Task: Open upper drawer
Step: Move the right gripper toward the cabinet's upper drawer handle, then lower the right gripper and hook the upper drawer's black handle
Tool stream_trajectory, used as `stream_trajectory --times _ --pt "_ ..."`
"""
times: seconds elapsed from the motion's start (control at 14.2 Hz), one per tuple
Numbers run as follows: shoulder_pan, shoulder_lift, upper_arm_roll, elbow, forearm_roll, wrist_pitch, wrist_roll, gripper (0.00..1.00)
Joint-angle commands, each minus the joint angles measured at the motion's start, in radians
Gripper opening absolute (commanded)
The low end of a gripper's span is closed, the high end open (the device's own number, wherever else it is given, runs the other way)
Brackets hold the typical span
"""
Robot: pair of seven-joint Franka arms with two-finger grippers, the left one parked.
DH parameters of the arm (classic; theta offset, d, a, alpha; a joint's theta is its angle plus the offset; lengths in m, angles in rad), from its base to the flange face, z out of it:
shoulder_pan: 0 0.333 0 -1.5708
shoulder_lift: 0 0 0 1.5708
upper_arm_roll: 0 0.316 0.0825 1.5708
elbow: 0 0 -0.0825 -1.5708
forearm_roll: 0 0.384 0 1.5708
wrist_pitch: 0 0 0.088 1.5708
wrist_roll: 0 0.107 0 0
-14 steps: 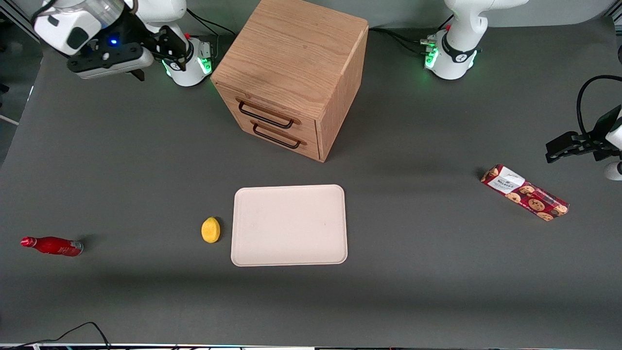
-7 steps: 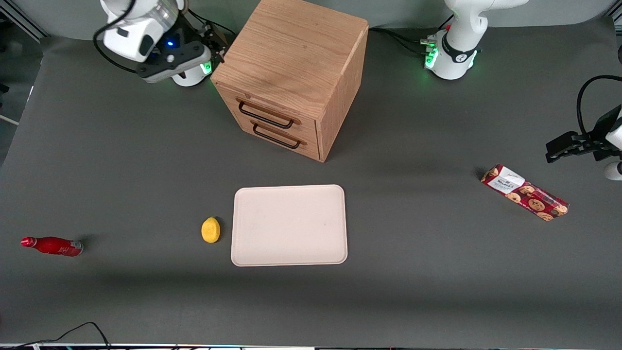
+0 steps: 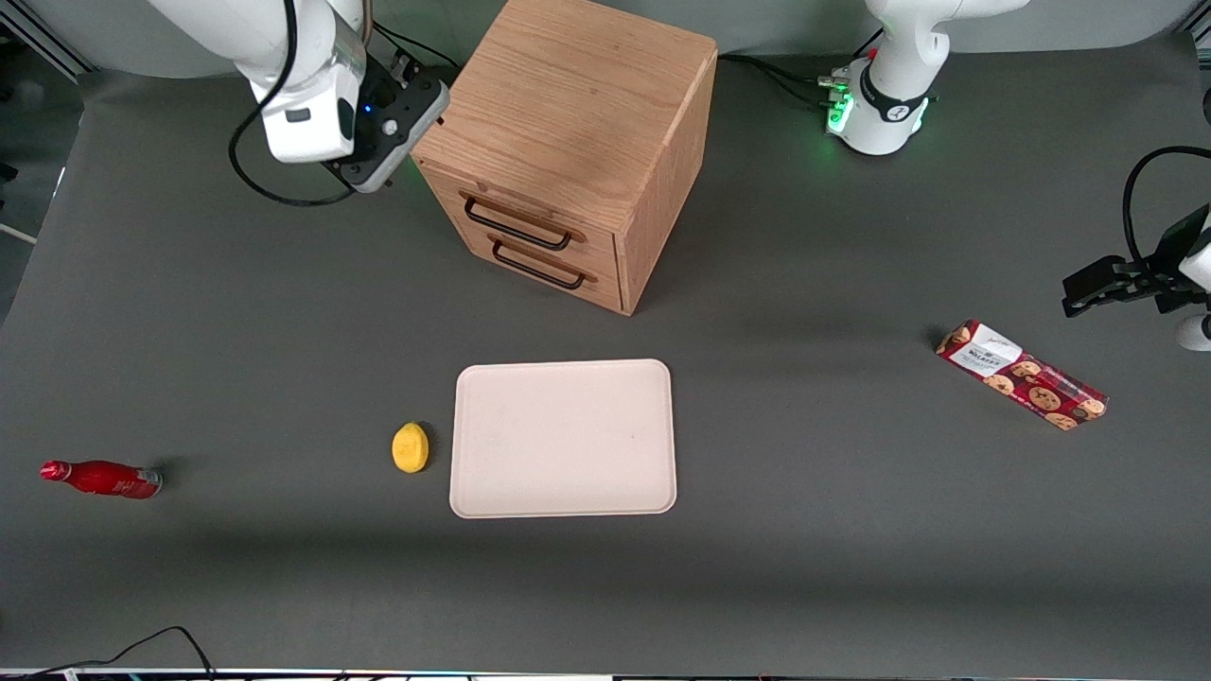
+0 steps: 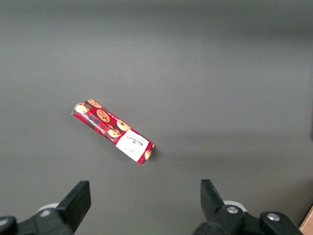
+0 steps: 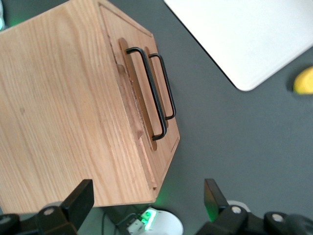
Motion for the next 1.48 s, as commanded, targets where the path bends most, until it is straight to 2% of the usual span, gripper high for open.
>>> stream_trajectory --times 0.0,0.14,0.56,0.99,1.41 --pt "0.006 0.054 0.001 0.052 0.051 0.002 -0.094 1.0" --pt "0.003 0.069 -0.001 0.054 0.087 0.003 -0.097 1.0" --pt "0.004 0.17 0.001 0.051 0.085 0.022 -0.088 1.0" --pt "0.026 0.272 0.004 0.005 0.05 0.136 -0.082 1.0" --pt "0.047 0.261 0.031 -0.119 0.024 0.239 -0.051 1.0"
